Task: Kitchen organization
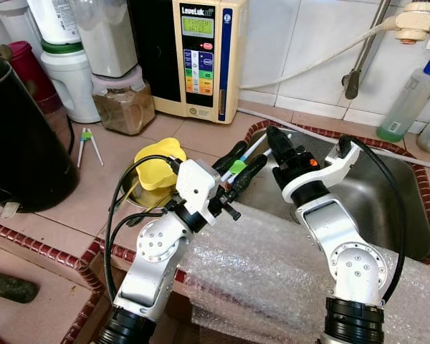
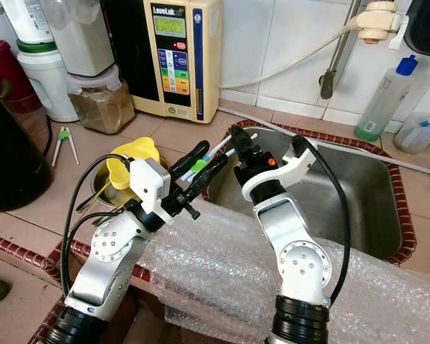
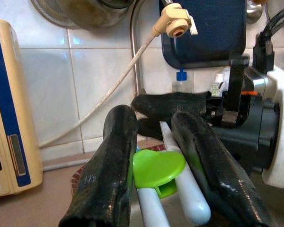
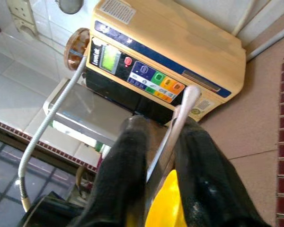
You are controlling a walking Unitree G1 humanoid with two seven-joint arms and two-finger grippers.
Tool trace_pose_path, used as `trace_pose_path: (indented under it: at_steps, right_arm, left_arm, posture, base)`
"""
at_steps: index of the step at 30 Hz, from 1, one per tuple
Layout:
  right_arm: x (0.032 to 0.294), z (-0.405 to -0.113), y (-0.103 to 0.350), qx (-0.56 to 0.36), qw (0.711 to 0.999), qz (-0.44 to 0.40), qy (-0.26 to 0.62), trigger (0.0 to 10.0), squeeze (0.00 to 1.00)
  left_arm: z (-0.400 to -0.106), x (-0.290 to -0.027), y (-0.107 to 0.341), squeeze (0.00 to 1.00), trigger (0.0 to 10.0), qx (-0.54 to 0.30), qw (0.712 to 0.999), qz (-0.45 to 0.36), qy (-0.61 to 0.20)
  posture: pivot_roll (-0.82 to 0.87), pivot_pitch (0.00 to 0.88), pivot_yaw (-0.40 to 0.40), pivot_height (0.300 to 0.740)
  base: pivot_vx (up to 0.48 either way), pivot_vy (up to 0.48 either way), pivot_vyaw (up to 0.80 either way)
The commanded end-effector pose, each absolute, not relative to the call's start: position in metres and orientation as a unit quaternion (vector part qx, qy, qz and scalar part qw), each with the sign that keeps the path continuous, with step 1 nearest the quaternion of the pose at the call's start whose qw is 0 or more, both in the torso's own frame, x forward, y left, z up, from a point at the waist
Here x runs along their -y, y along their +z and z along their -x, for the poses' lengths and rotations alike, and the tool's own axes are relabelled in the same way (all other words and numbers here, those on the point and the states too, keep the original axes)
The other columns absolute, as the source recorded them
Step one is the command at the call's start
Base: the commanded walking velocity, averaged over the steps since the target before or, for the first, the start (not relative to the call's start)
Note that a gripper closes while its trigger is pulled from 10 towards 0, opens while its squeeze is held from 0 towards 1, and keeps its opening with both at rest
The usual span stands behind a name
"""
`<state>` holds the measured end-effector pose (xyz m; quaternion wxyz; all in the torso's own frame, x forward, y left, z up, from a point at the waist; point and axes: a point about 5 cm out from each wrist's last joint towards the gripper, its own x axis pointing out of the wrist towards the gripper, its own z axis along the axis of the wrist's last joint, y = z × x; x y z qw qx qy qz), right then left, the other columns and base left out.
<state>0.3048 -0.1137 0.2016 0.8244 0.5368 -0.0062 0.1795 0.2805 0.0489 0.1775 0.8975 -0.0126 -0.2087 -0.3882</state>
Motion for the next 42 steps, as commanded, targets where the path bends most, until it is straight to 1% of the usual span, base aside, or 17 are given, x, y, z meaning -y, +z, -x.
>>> trace_pose_path:
  at_steps: [1, 4, 5, 6, 8, 9, 10, 13, 14, 17, 22, 23, 24, 25, 26, 27, 42]
  right_arm:
    - [0.113, -0.305, 0.209, 0.020, 0.818, -0.547, 0.179, 0.0, 0.00]
    - [0.113, -0.305, 0.209, 0.020, 0.818, -0.547, 0.178, 0.0, 0.00]
    - [0.113, -0.306, 0.209, 0.021, 0.818, -0.547, 0.178, 0.0, 0.00]
    - [0.113, -0.306, 0.209, 0.021, 0.817, -0.548, 0.177, 0.0, 0.00]
    - [0.114, -0.306, 0.209, 0.022, 0.818, -0.548, 0.174, 0.0, 0.00]
    - [0.114, -0.306, 0.209, 0.022, 0.818, -0.548, 0.173, 0.0, 0.00]
    - [0.115, -0.306, 0.209, 0.022, 0.818, -0.549, 0.171, 0.0, 0.00]
    - [0.116, -0.306, 0.208, 0.023, 0.819, -0.549, 0.166, 0.0, 0.00]
    - [0.117, -0.306, 0.207, 0.024, 0.820, -0.547, 0.164, 0.0, 0.00]
    - [0.119, -0.306, 0.207, 0.028, 0.825, -0.543, 0.156, 0.0, 0.00]
    - [0.125, -0.307, 0.206, 0.036, 0.839, -0.525, 0.139, 0.0, 0.00]
    - [0.127, -0.307, 0.206, 0.037, 0.845, -0.516, 0.137, 0.0, 0.00]
    - [0.128, -0.307, 0.206, 0.040, 0.852, -0.504, 0.135, 0.0, 0.00]
    - [0.129, -0.308, 0.206, 0.043, 0.863, -0.485, 0.131, 0.0, 0.00]
    - [0.131, -0.308, 0.206, 0.045, 0.870, -0.474, 0.129, 0.0, 0.00]
    - [0.131, -0.308, 0.206, 0.047, 0.877, -0.460, 0.127, 0.0, 0.00]
    - [0.158, -0.317, 0.211, 0.098, 0.915, -0.389, 0.049, 0.0, 0.00]
  left_arm:
    - [-0.281, -0.046, 0.182, 0.00, 0.0, 0.219, 0.894, 0.006, -0.391]
    - [-0.281, -0.047, 0.181, 0.00, 0.0, 0.218, 0.895, 0.005, -0.390]
    - [-0.281, -0.047, 0.181, 0.00, 0.9, 0.218, 0.895, 0.004, -0.390]
    - [-0.282, -0.047, 0.181, 0.00, 2.8, 0.218, 0.895, 0.003, -0.389]
    - [-0.282, -0.048, 0.181, 0.00, 4.7, 0.216, 0.896, 0.000, -0.388]
    - [-0.283, -0.048, 0.180, 0.00, 5.1, 0.214, 0.897, -0.001, -0.387]
    - [-0.283, -0.048, 0.179, 0.00, 6.5, 0.212, 0.897, -0.001, -0.388]
    - [-0.283, -0.048, 0.178, 0.00, 6.5, 0.209, 0.896, -0.002, -0.392]
    - [-0.283, -0.048, 0.178, 0.00, 9.4, 0.208, 0.896, -0.003, -0.392]
    - [-0.283, -0.048, 0.177, 0.00, 10.0, 0.204, 0.896, -0.001, -0.395]
    - [-0.283, -0.046, 0.177, 0.00, 10.0, 0.198, 0.894, 0.013, -0.402]
    - [-0.283, -0.046, 0.177, 0.05, 10.0, 0.197, 0.895, 0.013, -0.400]
    - [-0.283, -0.047, 0.176, 0.13, 10.0, 0.195, 0.896, 0.015, -0.398]
    - [-0.283, -0.047, 0.175, 0.88, 10.0, 0.189, 0.898, 0.019, -0.398]
    - [-0.283, -0.047, 0.174, 0.88, 10.0, 0.185, 0.898, 0.023, -0.398]
    - [-0.281, -0.046, 0.172, 1.00, 10.0, 0.177, 0.897, 0.029, -0.404]
    - [-0.279, -0.046, 0.171, 1.00, 10.0, 0.139, 0.891, 0.034, -0.431]
  posture:
    - [-0.03, 0.015, 0.012, 0.740]
    - [-0.03, 0.015, 0.014, 0.740]
    - [-0.03, 0.016, 0.015, 0.740]
    - [-0.03, 0.014, 0.017, 0.740]
    - [-0.03, 0.015, 0.019, 0.740]
    - [-0.02, 0.015, 0.018, 0.740]
    - [-0.02, 0.015, 0.019, 0.740]
    - [-0.03, 0.015, 0.021, 0.740]
    - [-0.03, 0.015, 0.023, 0.740]
    - [-0.03, 0.016, 0.025, 0.740]
    - [-0.02, 0.021, 0.024, 0.740]
    - [-0.02, 0.021, 0.024, 0.740]
    - [-0.02, 0.024, 0.025, 0.740]
    - [-0.02, 0.024, 0.025, 0.740]
    - [-0.02, 0.024, 0.025, 0.740]
    - [-0.02, 0.028, 0.024, 0.740]
    - [-0.01, 0.036, 0.039, 0.740]
  base:
    - [0.000, 0.000, 0.00]
    - [0.000, 0.000, 0.00]
    - [0.000, 0.000, 0.00]
    - [0.000, 0.000, 0.00]
    - [0.000, 0.000, 0.00]
    - [0.000, 0.000, 0.00]
    - [0.000, 0.000, 0.00]
    - [0.000, 0.000, 0.00]
    - [0.000, 0.000, 0.00]
    - [0.000, 0.000, 0.00]
    - [0.000, 0.000, 0.00]
    - [0.000, 0.000, 0.00]
    - [0.000, 0.000, 0.00]
    - [0.000, 0.000, 0.00]
    - [0.000, 0.000, 0.00]
    - [0.000, 0.000, 0.00]
    - [0.000, 0.000, 0.00]
